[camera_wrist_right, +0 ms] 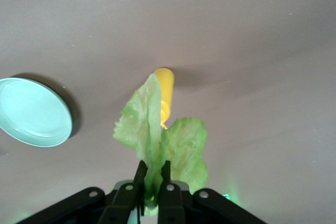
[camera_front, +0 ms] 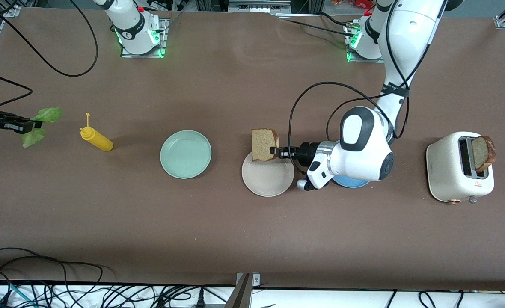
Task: Make sandwich on beige plate with both arms
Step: 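Carry the bread to the beige plate while the right gripper lifts lettuce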
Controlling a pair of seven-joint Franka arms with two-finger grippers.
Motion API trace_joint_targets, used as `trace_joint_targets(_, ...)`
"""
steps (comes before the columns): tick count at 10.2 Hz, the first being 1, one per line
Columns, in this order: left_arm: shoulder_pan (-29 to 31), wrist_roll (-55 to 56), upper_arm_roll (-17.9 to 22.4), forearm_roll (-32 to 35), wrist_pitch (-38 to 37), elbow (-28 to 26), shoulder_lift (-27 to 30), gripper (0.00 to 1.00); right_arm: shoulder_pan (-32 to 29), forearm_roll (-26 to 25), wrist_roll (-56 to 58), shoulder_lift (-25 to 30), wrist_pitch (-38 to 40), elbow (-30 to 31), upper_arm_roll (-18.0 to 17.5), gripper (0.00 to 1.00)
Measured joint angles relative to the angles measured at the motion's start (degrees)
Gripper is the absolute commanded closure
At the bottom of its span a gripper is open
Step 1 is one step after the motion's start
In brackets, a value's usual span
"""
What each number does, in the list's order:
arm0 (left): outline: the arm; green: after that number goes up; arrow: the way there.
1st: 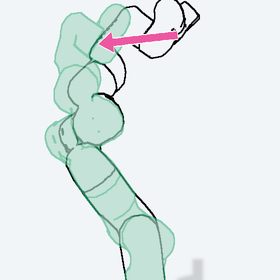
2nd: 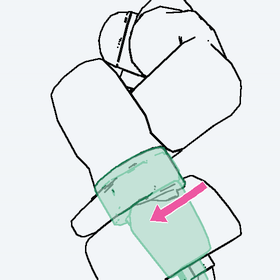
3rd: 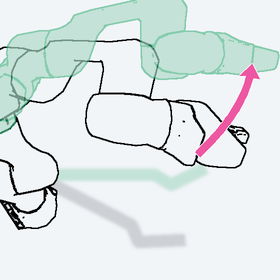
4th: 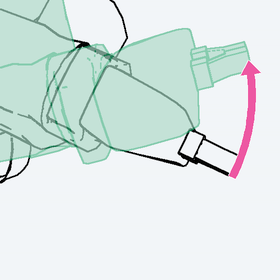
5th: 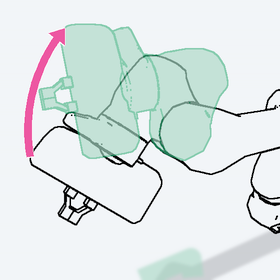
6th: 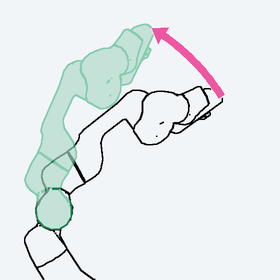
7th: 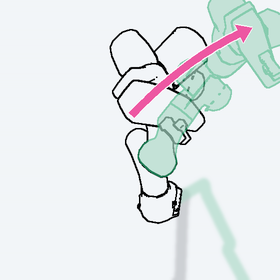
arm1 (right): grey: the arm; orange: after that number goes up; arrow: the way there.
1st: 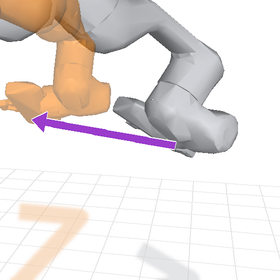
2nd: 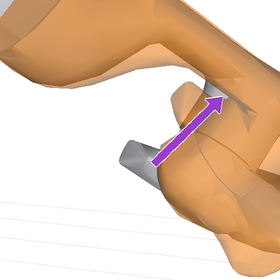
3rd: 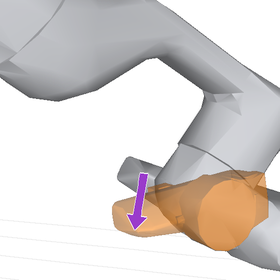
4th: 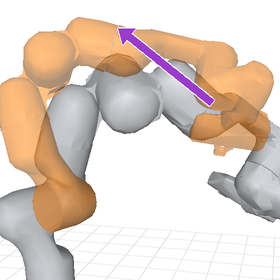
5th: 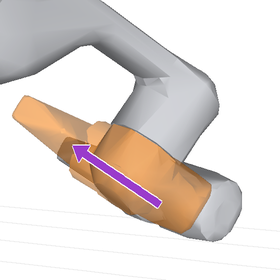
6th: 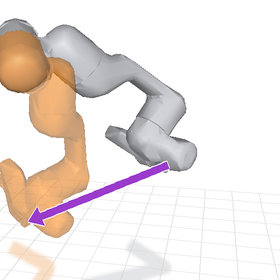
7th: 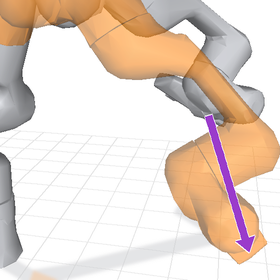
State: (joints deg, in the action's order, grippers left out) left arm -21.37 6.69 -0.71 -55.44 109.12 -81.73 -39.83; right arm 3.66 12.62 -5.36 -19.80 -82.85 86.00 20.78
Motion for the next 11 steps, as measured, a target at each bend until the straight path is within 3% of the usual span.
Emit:
trace_joint_targets(8, -1.9, -2.4, -0.1, -2.1, 9.7, 1.8, -5.1, 1.00, 16.1, 3.4, -25.4, -0.4, -6.2, -1.6, -0.4, 1.00)
trace_joint_targets(9, -1.9, -2.7, 0.0, -2.1, 9.8, 1.8, -5.5, 0.88, 17.1, 4.8, -28.2, -0.8, -7.7, -1.6, -0.5, 1.00)
trace_joint_targets(10, -1.8, -3.3, 0.2, -2.1, 9.9, 1.8, -5.8, 0.52, 17.8, 7.3, -31.1, -1.2, -9.1, -1.6, -0.5, 1.00)
trace_joint_targets(11, -1.8, -4.1, 0.4, -2.1, 9.9, 1.9, -6.3, 0.01, 18.2, 9.5, -33.6, -1.7, -10.4, -1.6, -0.4, 1.00)
